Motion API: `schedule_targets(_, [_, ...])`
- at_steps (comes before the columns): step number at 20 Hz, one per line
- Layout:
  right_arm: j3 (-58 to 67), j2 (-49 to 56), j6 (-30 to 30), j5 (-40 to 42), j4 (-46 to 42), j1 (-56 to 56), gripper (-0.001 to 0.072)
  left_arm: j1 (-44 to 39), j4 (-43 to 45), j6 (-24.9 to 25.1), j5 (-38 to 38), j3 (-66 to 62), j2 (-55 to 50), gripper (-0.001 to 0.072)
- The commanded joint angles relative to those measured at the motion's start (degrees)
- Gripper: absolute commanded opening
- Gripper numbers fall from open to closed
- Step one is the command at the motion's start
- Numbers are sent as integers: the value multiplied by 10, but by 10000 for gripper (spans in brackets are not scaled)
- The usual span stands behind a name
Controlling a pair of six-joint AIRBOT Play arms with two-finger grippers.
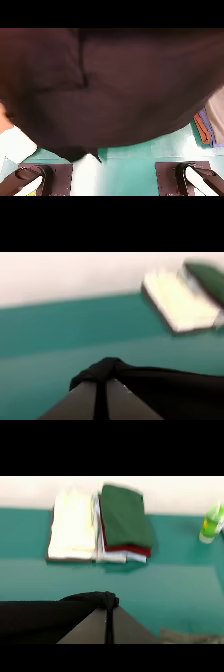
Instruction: Fold the shirts.
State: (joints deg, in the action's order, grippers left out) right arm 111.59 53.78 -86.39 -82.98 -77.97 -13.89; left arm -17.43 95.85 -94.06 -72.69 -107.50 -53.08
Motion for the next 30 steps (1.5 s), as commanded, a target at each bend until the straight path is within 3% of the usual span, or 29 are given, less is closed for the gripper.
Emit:
schedule_targets(1, [-103, 55, -1, -12, 4, 0, 19, 0, 13, -13, -12, 115, -84, 22])
schedule_targets(6, [-228, 214, 9, 41, 4, 0, 19, 53, -7, -48, 84, 210, -258, 22])
schedule_targets(11, [-194, 353, 9, 104, 2, 20, 19, 67, -65, 1, 194, 188, -357, 22])
schedule_targets(14, [-131, 391, 11, 87, -2, 34, 19, 68, -63, 10, 174, 158, -358, 22])
schedule_targets(18, [-136, 382, 29, 51, -24, 35, 19, 82, -68, 44, 51, 157, -359, 22])
schedule_targets(25, [-322, 348, 29, 118, -41, 35, 19, 82, -97, 61, 127, 310, -359, 23])
schedule_targets(28, [-344, 348, 29, 125, -40, 35, 22, 82, -97, 54, 109, 319, -358, 24])
schedule_targets(29, [-343, 345, 29, 124, -35, 35, 81, 82, -94, 49, 100, 319, -356, 59])
schedule_targets(30, [-342, 339, 29, 126, -24, 35, 285, 82, -93, 45, 94, 319, -353, 343])
